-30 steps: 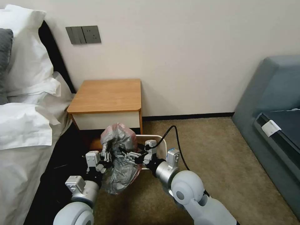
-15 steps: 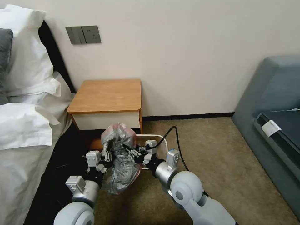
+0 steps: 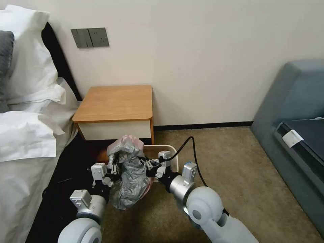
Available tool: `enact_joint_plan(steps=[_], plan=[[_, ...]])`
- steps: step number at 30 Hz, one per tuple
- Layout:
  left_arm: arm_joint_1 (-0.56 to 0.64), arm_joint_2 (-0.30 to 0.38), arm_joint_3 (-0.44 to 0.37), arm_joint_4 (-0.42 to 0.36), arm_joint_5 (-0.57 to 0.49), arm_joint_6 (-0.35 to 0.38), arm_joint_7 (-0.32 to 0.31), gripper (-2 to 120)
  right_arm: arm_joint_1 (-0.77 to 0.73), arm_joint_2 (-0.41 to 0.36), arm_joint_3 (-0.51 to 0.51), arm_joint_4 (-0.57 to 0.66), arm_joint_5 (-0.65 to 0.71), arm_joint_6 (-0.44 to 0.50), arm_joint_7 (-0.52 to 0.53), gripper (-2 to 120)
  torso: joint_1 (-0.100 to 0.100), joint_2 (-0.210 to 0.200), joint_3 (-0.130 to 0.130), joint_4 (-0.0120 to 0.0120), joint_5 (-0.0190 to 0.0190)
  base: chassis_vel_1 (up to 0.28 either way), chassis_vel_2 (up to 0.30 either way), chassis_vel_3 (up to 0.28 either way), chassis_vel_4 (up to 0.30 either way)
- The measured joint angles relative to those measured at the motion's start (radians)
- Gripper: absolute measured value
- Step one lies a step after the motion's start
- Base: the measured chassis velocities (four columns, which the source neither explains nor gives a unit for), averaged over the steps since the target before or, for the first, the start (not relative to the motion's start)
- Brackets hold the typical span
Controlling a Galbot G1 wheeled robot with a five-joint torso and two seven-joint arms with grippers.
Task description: Pick up the garbage bag from the table and place it over the trash can.
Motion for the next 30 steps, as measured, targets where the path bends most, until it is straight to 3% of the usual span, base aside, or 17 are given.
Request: enact_joint_plan(steps=[24, 30], plan=[[-0.012, -0.015, -0.045, 0.014, -0.030, 0.002, -0.024, 5, 0.016, -0.086, 0.136, 0.076, 0.036, -0.034, 0.012, 0, 0.000, 0.000, 0.000, 0.0000, 0.0001, 0.000, 0.000, 0.000, 0.000], [-0.012, -0.017, -0.046, 0.012, -0.035, 0.003, -0.031, 5, -0.027, -0.105, 0.134, 0.097, -0.026, -0.026, -0.004, 24, 0.000, 0.000, 0.000, 0.0000, 0.0000, 0.000, 0.000, 0.000, 0.000]])
